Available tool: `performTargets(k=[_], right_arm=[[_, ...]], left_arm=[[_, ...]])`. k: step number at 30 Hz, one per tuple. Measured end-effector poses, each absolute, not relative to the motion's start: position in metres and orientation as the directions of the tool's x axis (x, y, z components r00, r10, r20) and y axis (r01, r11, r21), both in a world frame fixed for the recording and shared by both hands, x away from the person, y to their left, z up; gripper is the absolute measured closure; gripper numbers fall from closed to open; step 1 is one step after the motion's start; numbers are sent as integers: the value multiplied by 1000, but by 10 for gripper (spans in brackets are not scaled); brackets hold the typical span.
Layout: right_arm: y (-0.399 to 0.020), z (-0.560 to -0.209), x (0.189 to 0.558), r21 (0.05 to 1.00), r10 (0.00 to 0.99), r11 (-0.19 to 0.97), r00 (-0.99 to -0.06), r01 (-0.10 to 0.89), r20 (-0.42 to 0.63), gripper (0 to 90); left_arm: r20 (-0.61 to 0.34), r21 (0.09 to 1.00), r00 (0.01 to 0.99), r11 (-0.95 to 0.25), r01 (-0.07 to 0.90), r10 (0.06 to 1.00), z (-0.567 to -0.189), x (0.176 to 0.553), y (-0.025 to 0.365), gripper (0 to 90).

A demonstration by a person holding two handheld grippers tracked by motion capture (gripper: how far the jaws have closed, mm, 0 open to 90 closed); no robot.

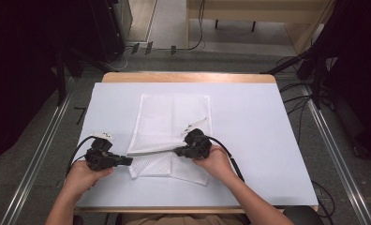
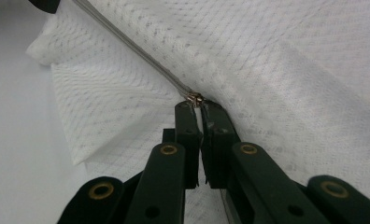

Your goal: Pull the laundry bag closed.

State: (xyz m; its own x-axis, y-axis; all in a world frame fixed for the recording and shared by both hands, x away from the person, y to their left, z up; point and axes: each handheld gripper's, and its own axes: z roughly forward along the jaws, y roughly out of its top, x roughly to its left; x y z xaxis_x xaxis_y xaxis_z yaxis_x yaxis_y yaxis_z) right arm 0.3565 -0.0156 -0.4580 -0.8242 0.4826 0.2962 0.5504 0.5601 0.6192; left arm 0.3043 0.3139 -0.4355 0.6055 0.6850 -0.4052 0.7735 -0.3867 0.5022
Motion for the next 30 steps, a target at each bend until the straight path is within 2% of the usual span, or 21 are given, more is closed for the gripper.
performTargets(k=[30], right_arm=[[-50, -453, 358, 611, 521, 540, -801, 578, 297, 879]], left_arm=[[-425, 492, 599, -382, 782, 679, -437, 303, 317, 881]])
